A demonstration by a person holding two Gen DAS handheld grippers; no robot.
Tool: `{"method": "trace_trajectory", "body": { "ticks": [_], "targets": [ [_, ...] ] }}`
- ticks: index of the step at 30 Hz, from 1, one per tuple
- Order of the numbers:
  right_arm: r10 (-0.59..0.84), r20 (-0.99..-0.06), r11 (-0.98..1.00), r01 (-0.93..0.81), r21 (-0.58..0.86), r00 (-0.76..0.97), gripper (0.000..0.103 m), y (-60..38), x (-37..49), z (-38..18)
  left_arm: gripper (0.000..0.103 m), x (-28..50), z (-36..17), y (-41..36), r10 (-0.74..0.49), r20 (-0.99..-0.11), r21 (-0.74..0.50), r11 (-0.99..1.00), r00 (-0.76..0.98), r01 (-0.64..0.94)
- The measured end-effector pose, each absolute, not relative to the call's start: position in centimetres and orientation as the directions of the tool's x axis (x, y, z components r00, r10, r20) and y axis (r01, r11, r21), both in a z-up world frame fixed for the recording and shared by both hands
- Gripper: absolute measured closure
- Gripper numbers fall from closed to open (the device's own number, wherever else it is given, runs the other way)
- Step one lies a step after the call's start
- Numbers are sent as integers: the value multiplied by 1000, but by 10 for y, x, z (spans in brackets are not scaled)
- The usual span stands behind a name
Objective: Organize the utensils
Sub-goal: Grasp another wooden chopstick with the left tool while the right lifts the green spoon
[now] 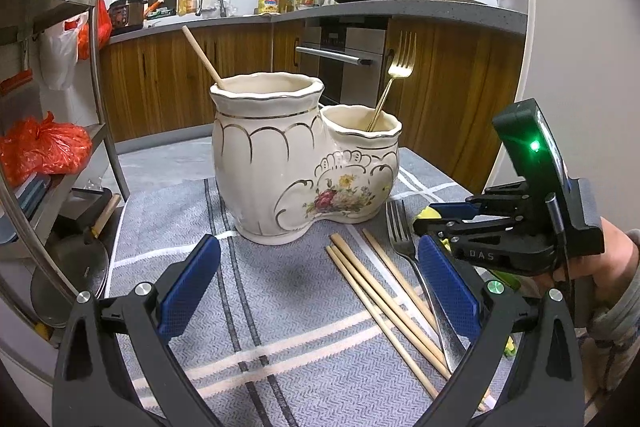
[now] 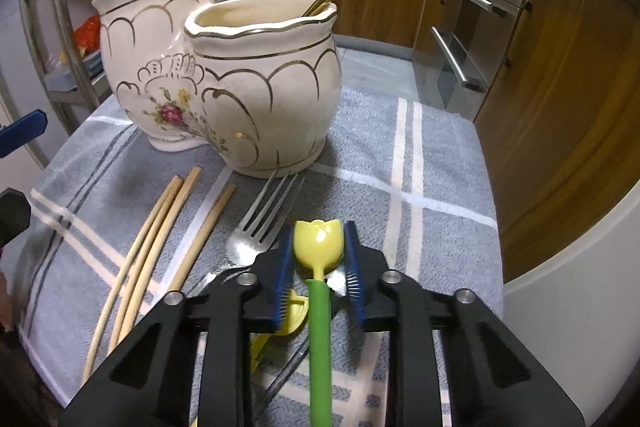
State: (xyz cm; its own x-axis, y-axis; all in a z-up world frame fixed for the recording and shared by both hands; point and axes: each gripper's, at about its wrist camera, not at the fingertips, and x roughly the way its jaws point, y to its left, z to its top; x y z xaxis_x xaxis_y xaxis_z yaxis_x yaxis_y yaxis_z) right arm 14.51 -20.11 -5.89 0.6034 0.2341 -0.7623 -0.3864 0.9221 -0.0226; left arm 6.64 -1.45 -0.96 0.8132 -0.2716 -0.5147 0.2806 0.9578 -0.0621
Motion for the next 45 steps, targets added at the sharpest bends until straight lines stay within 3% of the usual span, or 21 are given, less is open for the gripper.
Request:
{"method": "trace_trajectory", "body": {
  "ticks": [12,16,19,33,39,42,44,45],
  "targets": [
    [295,-610,934,-356,22,736,78,-227,117,-18,6,66,-27,-38,-168,-630,52,965,758,257],
    [313,-576,932,-362,31,756,78,-233,111,-9,28,65,-39,-48,-135,-688,77,963,713,257],
    [314,-562,932,-361,30,765,78,-235,107,-6,36,64,-46,-47,-141,-721,45,967,678,249],
    [336,-509,933,-356,63,792,78,-247,97,6,50,55,-56,-61,-148,-778,32,961,611,273],
    [345,-501,929,-365,61,794,78,-246,94,6,61,66,-55,-63,-154,-787,8,966,598,260],
    [349,-497,928,-367,66,794,78,-247,93,7,77,67,-54,-65,-166,-785,9,960,597,278],
    [351,-496,928,-367,69,794,78,-247,93,6,94,66,-53,-67,-168,-787,28,951,593,307],
    [353,-495,927,-368,71,794,78,-247,92,6,94,67,-53,-67,-172,-789,32,947,589,319]
  ]
}}
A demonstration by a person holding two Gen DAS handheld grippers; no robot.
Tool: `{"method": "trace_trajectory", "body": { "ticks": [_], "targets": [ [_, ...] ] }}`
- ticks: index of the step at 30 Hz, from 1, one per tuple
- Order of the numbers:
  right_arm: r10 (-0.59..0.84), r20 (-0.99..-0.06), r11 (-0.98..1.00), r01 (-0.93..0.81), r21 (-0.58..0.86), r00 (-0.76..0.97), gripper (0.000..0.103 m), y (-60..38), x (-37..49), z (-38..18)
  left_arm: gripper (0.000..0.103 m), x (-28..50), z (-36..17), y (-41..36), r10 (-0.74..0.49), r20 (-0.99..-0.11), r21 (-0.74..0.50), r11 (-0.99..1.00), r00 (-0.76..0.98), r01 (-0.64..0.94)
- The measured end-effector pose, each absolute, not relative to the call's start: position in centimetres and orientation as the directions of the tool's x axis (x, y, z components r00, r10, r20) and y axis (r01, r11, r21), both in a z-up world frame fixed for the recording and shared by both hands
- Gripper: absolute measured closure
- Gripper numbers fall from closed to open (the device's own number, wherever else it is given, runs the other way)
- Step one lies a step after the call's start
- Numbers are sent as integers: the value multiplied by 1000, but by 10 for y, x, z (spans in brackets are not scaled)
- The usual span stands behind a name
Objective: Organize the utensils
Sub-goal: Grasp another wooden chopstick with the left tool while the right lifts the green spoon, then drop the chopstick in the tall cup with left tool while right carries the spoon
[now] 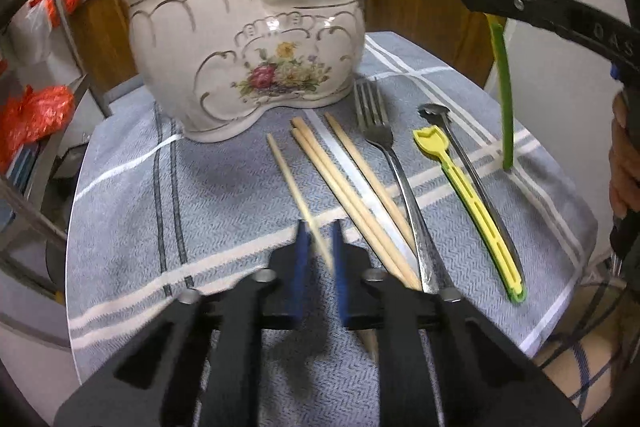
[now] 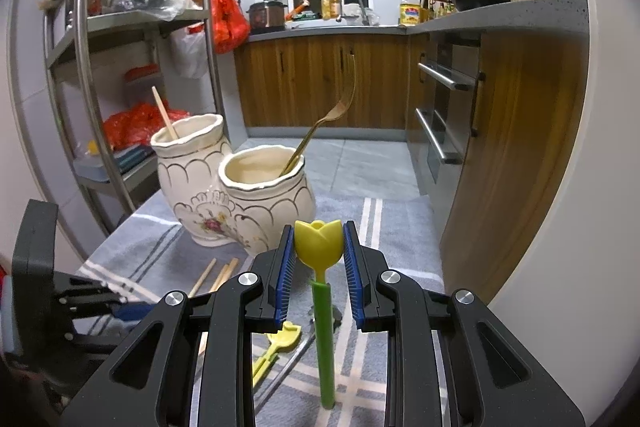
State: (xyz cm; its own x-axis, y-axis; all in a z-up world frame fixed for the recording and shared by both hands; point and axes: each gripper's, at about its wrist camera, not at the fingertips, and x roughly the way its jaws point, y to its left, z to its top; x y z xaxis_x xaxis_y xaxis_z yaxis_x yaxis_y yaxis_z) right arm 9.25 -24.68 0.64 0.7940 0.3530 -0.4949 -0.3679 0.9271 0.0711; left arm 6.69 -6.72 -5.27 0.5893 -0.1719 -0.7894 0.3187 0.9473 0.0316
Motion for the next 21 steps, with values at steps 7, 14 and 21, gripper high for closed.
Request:
{"method": "trace_trajectory", "body": {
  "ticks": [7,14,21],
  "targets": [
    [378,-440,919,-388,71,815,78,-247,82,15,99,70,-51,-52,-183,-789,34,940,586,340],
    [388,-396,918,-388,83,832,78,-248,78,23,99,63,-42,-40,-185,-768,56,934,613,353],
    [407,-365,911,-403,92,837,78,-247,71,32,99,41,-17,-27,-271,-638,47,920,721,388]
  ]
}}
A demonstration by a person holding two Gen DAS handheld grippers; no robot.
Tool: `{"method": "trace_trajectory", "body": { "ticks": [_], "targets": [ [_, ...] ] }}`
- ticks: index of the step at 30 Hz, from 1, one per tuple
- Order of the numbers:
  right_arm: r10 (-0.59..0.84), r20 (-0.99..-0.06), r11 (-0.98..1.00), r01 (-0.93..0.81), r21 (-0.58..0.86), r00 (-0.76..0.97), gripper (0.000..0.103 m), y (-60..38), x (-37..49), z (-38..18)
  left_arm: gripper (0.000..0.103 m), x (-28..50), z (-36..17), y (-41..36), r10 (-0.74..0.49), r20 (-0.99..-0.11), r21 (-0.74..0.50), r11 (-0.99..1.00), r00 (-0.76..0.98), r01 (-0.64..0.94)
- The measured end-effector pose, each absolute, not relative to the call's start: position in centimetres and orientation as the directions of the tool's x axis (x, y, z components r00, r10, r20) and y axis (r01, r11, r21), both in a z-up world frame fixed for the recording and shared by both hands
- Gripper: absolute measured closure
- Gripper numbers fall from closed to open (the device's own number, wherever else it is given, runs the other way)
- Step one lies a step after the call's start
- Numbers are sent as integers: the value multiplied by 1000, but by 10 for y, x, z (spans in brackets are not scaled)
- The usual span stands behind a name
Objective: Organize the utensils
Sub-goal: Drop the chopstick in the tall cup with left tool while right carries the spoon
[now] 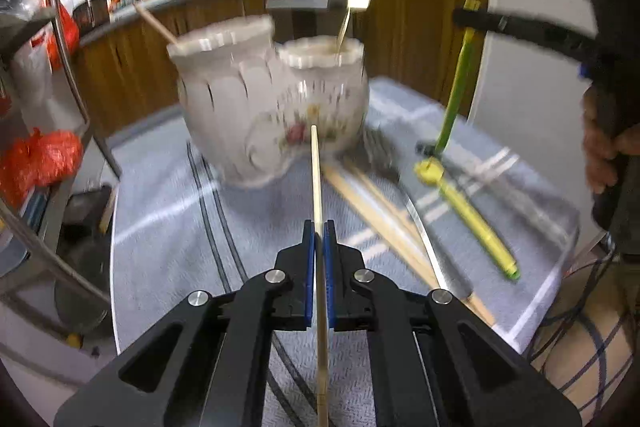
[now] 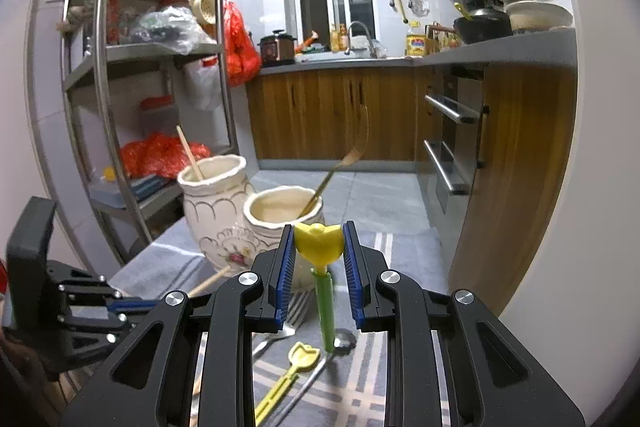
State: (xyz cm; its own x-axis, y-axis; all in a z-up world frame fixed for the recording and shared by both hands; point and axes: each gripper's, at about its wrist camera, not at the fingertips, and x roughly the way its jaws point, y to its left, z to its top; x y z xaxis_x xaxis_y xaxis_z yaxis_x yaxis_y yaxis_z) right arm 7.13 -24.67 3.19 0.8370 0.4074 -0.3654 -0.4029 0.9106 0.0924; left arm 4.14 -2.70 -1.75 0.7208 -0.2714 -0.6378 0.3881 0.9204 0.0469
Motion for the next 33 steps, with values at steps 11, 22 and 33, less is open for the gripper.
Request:
{"method": "trace_trajectory", "body": {
  "ticks": [11,22,33],
  "targets": [
    [470,-302,882,-440,166,829,78,-239,65,55,99,20,23,-9,-350,-280,36,927,894,374],
    [463,-252,886,-438,153,850,78,-214,98,91,99,59,77,14,-397,-118,-35,918,910,396],
    [464,-220,881,-421,217,858,78,-213,144,84,99,151,94,23,-411,-104,-192,902,906,388]
  ]
}}
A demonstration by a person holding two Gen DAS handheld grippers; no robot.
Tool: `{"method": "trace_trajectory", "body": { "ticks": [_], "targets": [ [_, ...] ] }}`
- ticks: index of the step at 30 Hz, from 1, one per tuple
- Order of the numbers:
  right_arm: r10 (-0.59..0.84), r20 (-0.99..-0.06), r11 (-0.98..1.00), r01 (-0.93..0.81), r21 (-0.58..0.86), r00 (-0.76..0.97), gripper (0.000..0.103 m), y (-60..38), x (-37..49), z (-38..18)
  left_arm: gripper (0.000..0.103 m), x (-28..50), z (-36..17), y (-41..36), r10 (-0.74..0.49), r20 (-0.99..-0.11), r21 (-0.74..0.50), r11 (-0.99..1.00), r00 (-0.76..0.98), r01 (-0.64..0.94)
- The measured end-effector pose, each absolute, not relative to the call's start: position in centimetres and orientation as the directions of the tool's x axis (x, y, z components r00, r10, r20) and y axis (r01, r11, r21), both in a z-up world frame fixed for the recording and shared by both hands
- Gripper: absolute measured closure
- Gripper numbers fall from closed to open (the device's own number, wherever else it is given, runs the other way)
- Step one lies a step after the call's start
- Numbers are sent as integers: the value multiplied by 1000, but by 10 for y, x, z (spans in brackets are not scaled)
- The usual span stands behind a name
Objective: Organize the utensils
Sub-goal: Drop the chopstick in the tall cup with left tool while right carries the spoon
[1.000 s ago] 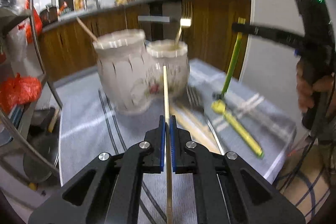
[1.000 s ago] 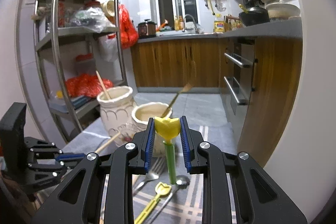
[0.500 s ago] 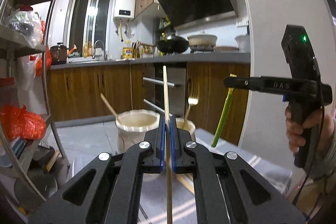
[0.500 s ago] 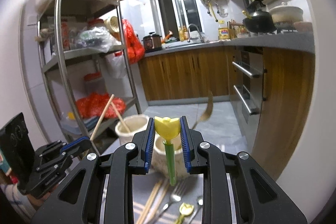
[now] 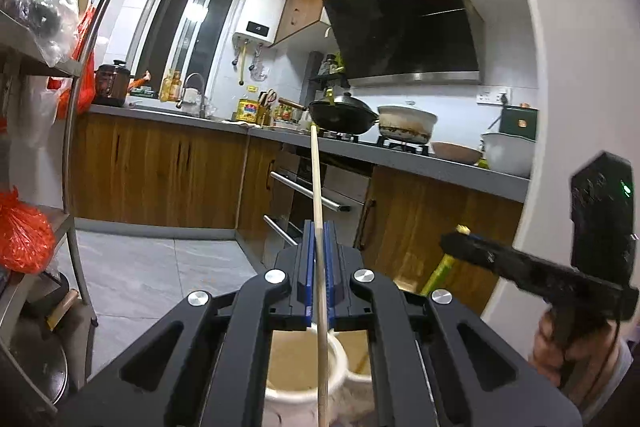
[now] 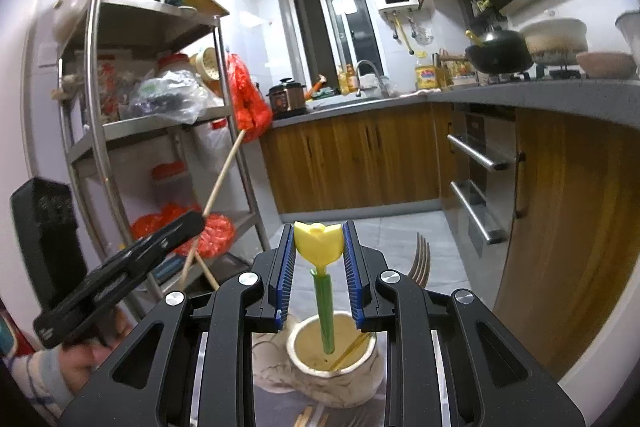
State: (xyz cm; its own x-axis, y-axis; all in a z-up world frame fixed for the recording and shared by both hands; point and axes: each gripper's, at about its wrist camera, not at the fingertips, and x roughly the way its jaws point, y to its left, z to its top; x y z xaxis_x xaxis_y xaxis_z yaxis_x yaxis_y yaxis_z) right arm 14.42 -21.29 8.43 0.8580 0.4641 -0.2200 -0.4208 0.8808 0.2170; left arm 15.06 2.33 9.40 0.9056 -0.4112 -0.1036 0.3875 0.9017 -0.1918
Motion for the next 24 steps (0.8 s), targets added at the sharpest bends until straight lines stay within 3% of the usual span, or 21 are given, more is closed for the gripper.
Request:
{"method": "trace_trajectory", "body": {
  "ticks": [15,24],
  "targets": [
    [487,-339,873,-440,209,805,78,-192,174,52,99,176,65,-8,-331,-129,-27,943,935,330],
    [475,-425,878,-448,169,770,78,-177,174,42,99,164,54,-6,-325,-177,-25,945,929,326]
  ]
}}
